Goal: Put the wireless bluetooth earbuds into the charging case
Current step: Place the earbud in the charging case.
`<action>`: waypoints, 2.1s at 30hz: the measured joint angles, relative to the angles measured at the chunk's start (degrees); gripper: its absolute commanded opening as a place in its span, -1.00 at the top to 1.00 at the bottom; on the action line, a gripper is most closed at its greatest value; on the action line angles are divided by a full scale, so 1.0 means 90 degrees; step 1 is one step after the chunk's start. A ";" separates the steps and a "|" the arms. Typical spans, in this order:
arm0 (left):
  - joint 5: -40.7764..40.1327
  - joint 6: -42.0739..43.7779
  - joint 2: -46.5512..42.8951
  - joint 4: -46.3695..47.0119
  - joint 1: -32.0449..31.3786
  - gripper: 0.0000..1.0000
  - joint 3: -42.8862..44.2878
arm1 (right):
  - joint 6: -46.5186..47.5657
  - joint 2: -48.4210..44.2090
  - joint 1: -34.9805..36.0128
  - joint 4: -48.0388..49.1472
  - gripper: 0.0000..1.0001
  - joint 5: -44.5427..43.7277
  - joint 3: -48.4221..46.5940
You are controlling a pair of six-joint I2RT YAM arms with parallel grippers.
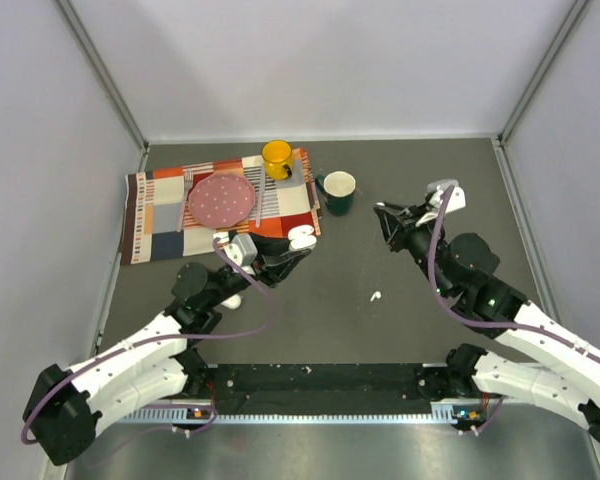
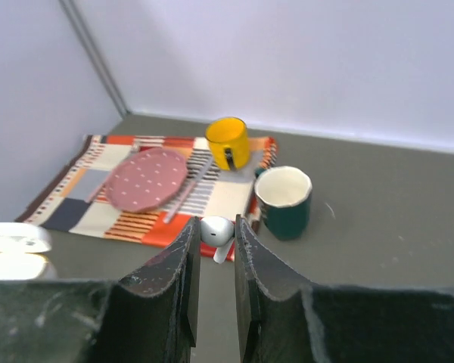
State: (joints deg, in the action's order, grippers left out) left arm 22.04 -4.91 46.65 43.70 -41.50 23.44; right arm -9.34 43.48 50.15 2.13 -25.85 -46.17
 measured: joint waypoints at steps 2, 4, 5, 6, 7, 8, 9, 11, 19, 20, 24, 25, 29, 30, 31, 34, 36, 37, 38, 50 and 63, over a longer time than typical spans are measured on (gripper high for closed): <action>-0.0034 -0.0005 0.0051 0.0000 0.0000 1.00 0.0000 | 0.0204 0.0022 0.0233 0.0270 1.00 -0.0005 0.0000; -0.0058 -0.0007 0.0087 0.0002 0.0000 1.00 0.0000 | 0.0359 0.0114 0.0454 0.0493 1.00 -0.0002 0.0000; -0.0061 -0.0010 0.0100 0.0000 0.0000 1.00 0.0000 | 0.0430 0.0175 0.0563 0.0610 1.00 0.0007 0.0000; -0.0066 -0.0007 0.0109 0.0000 0.0000 1.00 0.0000 | 0.0508 0.0238 0.0687 0.0709 1.00 0.0010 -0.0002; -0.0068 -0.0007 0.0117 0.0005 0.0000 1.00 0.0000 | 0.0585 0.0299 0.0821 0.0804 1.00 0.0012 -0.0005; -0.0070 -0.0005 0.0126 0.0005 0.0000 1.00 0.0000 | 0.0661 0.0367 0.0962 0.0923 1.00 0.0022 -0.0005; -0.0070 -0.0005 0.0138 0.0002 0.0000 1.00 0.0000 | 0.0755 0.0440 0.1100 0.1039 1.00 0.0024 -0.0010; -0.0073 -0.0002 0.0143 0.0002 0.0000 1.00 0.0000 | 0.0906 0.0580 0.1299 0.1202 1.00 0.0039 -0.0046; -0.0078 0.0017 0.0141 0.0007 0.0000 1.00 0.0000 | 0.1124 0.1132 0.1729 0.1819 1.00 0.0177 -0.0214; -0.0078 0.0017 0.0141 0.0007 0.0000 1.00 0.0000 | 0.1124 0.1188 0.1751 0.1872 1.00 0.0209 -0.0216; -0.0078 0.0017 0.0141 0.0007 0.0000 1.00 0.0000 | 0.1117 0.1358 0.1821 0.2001 1.00 0.0333 -0.0216; -0.0078 0.0017 0.0141 0.0007 0.0000 1.00 0.0000 | 0.1115 0.1394 0.1838 0.2023 1.00 0.0355 -0.0219; -0.0083 0.0019 0.0138 0.0007 0.0000 1.00 0.0000 | 0.1112 0.1515 0.1887 0.2062 1.00 0.0410 -0.0219; -0.0083 0.0019 0.0138 0.0007 0.0000 1.00 0.0000 | 0.1112 0.1542 0.1902 0.2062 1.00 0.0430 -0.0219; -0.0083 0.0019 0.0138 0.0007 0.0000 1.00 0.0000 | 0.1110 0.1559 0.1909 0.2067 1.00 0.0442 -0.0219; -0.0090 0.0019 0.0138 0.0010 0.0000 1.00 0.0000 | 0.1110 0.1610 0.1962 0.2050 1.00 0.0508 -0.0219; -0.0109 0.0019 0.0138 0.0017 0.0000 1.00 0.0000 | 0.1083 0.1630 0.1994 0.2052 1.00 0.0529 -0.0219; -0.0114 0.0019 0.0138 0.0022 0.0000 1.00 0.0000 | 0.1064 0.1634 0.2001 0.2045 1.00 0.0539 -0.0219; -0.0121 0.0019 0.0138 0.0029 0.0000 1.00 0.0000 | 0.1042 0.1634 0.2006 0.2045 1.00 0.0544 -0.0219; -0.0126 0.0017 0.0124 0.0194 0.0000 1.00 0.0000 | 0.1022 0.1797 0.2050 0.2004 1.00 0.0510 -0.0219; -0.0126 0.0019 0.0121 0.0199 0.0000 1.00 0.0000 | 0.1275 0.1841 0.2055 0.2050 1.00 0.0260 -0.0219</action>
State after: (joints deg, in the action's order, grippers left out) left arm 20.91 -4.73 47.75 45.50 -41.50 23.44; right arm 2.13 60.05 68.64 20.58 -23.51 -48.14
